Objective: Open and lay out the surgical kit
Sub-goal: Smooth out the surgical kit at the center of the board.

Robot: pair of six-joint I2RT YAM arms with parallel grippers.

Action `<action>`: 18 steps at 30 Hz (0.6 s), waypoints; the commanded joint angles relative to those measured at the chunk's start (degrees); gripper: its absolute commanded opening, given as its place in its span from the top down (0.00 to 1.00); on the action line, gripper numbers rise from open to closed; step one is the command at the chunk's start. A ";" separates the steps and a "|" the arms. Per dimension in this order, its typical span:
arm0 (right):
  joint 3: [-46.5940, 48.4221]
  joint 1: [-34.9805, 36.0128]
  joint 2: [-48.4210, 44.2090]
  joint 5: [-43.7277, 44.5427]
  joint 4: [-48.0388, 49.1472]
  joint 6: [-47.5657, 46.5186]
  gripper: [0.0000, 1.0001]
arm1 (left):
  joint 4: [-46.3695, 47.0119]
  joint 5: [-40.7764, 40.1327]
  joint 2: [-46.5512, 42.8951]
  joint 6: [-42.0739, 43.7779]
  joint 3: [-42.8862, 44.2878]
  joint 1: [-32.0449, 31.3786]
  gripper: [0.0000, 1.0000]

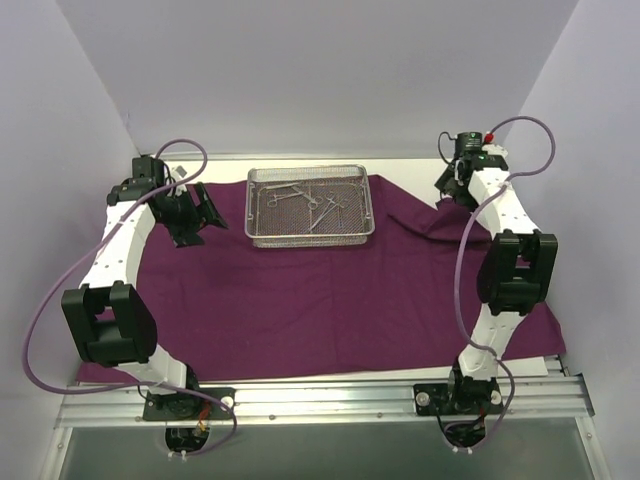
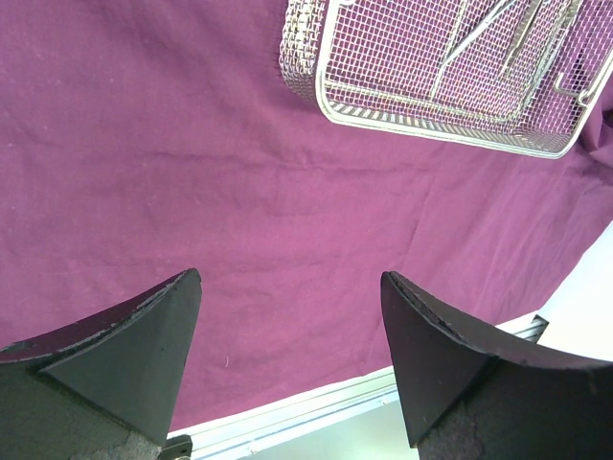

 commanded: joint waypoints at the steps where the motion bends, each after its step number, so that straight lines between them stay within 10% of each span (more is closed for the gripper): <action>1: 7.20 -1.00 6.16 3.44 0.03 -5.75 0.28 | -0.33 1.21 0.29 1.45 2.01 -0.16 0.16; 12: 16.90 -0.03 17.96 -3.05 2.65 -19.20 0.05 | -0.25 2.09 1.70 1.71 1.66 -0.08 0.15; 18: 18.13 -0.30 20.77 -4.81 2.49 -20.61 0.10 | 0.10 2.00 2.32 1.71 1.83 -0.08 0.15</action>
